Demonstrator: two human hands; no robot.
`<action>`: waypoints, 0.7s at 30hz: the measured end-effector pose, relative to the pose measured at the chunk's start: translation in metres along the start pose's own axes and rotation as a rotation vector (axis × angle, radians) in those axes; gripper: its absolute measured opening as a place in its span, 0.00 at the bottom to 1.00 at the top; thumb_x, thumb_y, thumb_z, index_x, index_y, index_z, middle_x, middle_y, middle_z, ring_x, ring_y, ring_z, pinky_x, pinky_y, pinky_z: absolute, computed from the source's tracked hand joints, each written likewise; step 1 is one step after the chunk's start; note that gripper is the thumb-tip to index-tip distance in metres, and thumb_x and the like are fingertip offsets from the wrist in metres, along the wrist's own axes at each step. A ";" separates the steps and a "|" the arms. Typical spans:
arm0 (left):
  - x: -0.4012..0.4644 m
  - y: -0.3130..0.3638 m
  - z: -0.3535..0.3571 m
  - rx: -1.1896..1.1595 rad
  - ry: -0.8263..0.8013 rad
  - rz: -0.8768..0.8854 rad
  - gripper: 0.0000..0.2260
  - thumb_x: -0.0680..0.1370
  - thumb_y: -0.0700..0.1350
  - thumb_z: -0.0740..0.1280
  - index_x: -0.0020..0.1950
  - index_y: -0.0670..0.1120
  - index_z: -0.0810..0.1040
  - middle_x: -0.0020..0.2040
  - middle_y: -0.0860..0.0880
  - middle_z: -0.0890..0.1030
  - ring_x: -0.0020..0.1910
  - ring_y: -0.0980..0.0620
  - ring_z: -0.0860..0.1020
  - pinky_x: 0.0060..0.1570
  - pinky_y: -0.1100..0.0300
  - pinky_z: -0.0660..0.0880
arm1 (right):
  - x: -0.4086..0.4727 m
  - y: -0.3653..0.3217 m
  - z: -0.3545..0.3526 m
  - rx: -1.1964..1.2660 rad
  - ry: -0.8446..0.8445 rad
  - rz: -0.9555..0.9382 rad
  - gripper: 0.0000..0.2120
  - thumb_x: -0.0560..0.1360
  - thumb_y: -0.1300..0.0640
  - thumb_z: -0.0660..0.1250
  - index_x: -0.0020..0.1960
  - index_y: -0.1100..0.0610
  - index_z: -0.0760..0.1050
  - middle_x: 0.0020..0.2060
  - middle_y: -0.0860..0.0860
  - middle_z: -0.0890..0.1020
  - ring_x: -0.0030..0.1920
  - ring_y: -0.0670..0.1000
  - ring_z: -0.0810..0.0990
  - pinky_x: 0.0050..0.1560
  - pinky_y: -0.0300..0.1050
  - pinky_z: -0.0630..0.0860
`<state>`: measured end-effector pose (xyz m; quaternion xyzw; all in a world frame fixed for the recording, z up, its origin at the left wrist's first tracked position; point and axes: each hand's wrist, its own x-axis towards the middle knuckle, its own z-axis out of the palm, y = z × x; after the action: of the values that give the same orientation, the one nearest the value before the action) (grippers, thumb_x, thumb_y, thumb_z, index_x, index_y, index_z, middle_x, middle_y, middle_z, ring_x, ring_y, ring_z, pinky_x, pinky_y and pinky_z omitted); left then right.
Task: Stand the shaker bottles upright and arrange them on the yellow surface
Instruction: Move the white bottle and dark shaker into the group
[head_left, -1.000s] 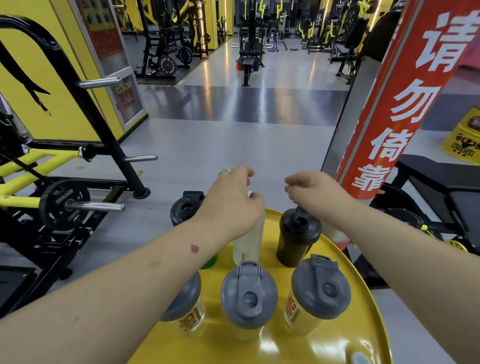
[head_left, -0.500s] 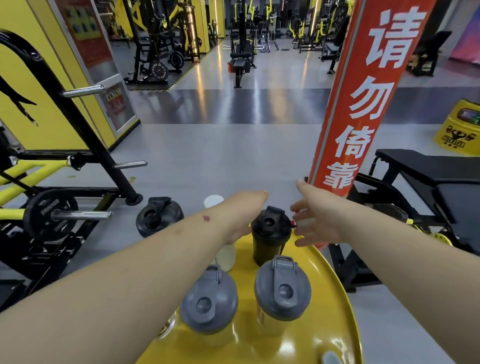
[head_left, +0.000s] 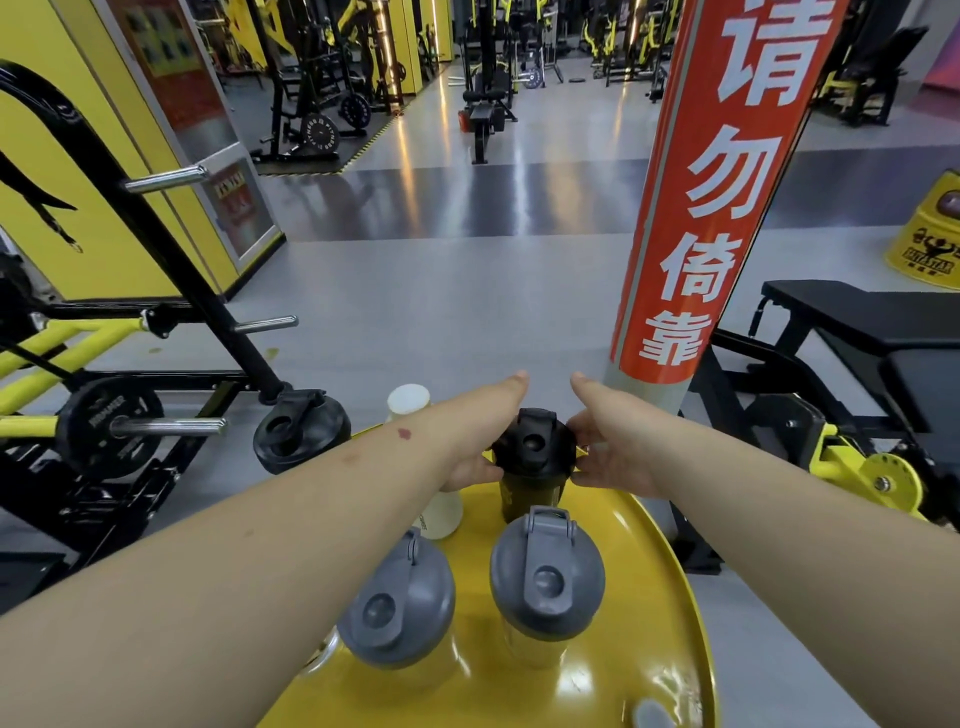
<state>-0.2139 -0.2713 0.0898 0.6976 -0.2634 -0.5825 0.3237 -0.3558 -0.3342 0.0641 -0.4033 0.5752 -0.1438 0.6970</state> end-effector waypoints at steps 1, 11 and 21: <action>0.000 0.000 -0.001 -0.009 -0.007 -0.005 0.34 0.81 0.65 0.57 0.80 0.46 0.59 0.79 0.42 0.64 0.77 0.42 0.65 0.73 0.44 0.67 | -0.001 0.001 0.000 -0.012 -0.004 0.001 0.39 0.82 0.35 0.55 0.78 0.66 0.61 0.78 0.61 0.68 0.74 0.65 0.70 0.67 0.60 0.73; 0.007 -0.006 -0.012 -0.076 -0.024 -0.066 0.40 0.78 0.67 0.60 0.80 0.40 0.60 0.77 0.39 0.65 0.74 0.38 0.68 0.69 0.45 0.72 | 0.007 0.003 -0.006 -0.066 -0.048 -0.019 0.40 0.82 0.34 0.53 0.79 0.65 0.62 0.79 0.60 0.66 0.76 0.65 0.67 0.73 0.62 0.68; 0.007 -0.012 -0.009 -0.049 -0.025 -0.063 0.39 0.78 0.68 0.59 0.80 0.42 0.61 0.74 0.43 0.70 0.74 0.39 0.68 0.72 0.47 0.69 | -0.001 0.004 -0.010 -0.088 -0.032 -0.019 0.38 0.82 0.35 0.54 0.78 0.65 0.64 0.78 0.60 0.68 0.74 0.66 0.70 0.72 0.62 0.71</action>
<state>-0.2041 -0.2678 0.0774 0.6899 -0.2311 -0.6073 0.3190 -0.3664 -0.3348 0.0618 -0.4414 0.5658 -0.1184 0.6862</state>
